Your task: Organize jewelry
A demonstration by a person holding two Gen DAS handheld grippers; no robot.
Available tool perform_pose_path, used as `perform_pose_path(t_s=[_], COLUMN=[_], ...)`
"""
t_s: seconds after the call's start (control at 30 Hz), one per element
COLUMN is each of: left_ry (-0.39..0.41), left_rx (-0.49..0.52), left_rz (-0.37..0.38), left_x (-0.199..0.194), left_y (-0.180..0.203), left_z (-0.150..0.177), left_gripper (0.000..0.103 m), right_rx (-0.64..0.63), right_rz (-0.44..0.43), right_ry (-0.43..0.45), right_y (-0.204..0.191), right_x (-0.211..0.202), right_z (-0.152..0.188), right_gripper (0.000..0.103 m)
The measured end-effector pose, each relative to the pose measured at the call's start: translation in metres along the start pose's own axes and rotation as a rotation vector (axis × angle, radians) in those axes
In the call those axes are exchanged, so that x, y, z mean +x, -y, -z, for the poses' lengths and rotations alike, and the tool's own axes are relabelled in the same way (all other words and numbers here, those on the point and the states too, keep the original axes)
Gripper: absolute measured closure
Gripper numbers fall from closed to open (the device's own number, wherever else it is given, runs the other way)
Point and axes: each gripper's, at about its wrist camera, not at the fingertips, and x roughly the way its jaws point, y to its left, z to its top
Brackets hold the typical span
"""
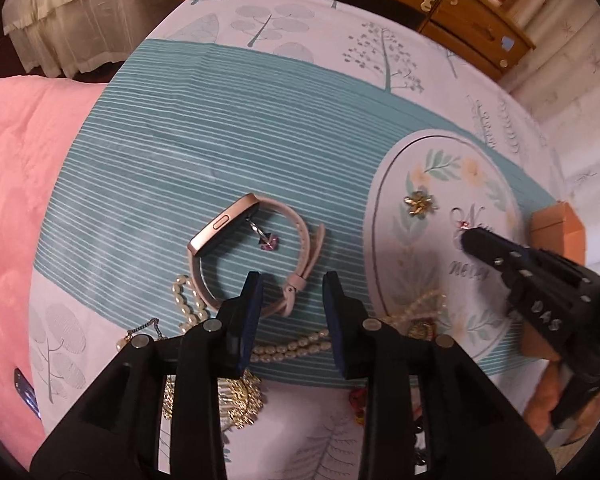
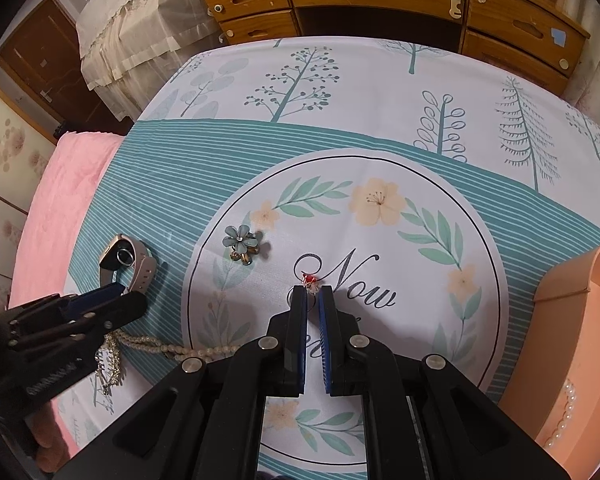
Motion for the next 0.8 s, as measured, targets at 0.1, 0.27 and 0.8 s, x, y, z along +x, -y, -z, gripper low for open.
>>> perform_pose_path(t_s=[0.1, 0.27, 0.8], left_ry=[0.009, 0.016, 0.127], left_rx=[-0.001, 0.021, 0.054], left_rz=[-0.005, -0.033, 0.041], left_x=[0.002, 0.004, -0.064], left_y=[0.0, 0.007, 0.038], left_z=[-0.001, -0.002, -0.002], left_gripper=[0.076, 0.078, 0.095], right_rx=[0.024, 0.039, 0.022], right_rz=[-0.016, -0.017, -0.01], right_ry=[-0.022, -0.046, 0.065], right_y=[0.004, 0.005, 0.004], right_x=[0.002, 0.004, -0.061], right_z=[-0.005, -0.011, 0.005], right_gripper=[0.097, 0.095, 0.099])
